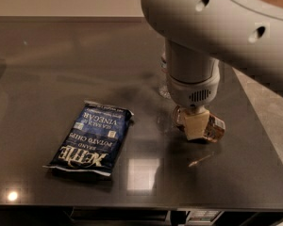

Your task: Knock orange can over

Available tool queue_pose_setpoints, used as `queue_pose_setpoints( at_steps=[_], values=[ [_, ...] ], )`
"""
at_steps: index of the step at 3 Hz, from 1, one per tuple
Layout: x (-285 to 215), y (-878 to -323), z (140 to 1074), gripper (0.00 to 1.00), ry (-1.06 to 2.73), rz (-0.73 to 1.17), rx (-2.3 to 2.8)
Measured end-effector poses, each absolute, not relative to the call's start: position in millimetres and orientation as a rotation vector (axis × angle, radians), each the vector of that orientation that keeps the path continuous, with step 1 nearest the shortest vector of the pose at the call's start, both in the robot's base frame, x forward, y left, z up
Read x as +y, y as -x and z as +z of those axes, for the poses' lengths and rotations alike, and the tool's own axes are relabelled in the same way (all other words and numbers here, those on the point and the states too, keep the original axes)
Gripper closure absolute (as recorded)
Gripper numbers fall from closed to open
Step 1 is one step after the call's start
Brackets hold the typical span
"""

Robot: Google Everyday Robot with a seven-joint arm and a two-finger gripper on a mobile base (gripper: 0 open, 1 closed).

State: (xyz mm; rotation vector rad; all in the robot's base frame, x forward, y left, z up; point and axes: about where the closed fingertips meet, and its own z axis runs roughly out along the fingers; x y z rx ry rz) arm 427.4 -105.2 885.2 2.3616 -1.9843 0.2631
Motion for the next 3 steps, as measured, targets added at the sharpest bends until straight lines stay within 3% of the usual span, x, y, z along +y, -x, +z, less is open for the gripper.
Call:
queue_pose_setpoints(
  at_steps=[1,2,3],
  values=[
    [-104.7,-426.7,875.9,0.13,-2.358,0.274,-1.949],
    [-102.2,-423.6,867.6,0.0,-2.366,0.28,-1.913],
    [-102.2,-423.6,867.6,0.0,-2.366,0.28,-1.913]
  ],
)
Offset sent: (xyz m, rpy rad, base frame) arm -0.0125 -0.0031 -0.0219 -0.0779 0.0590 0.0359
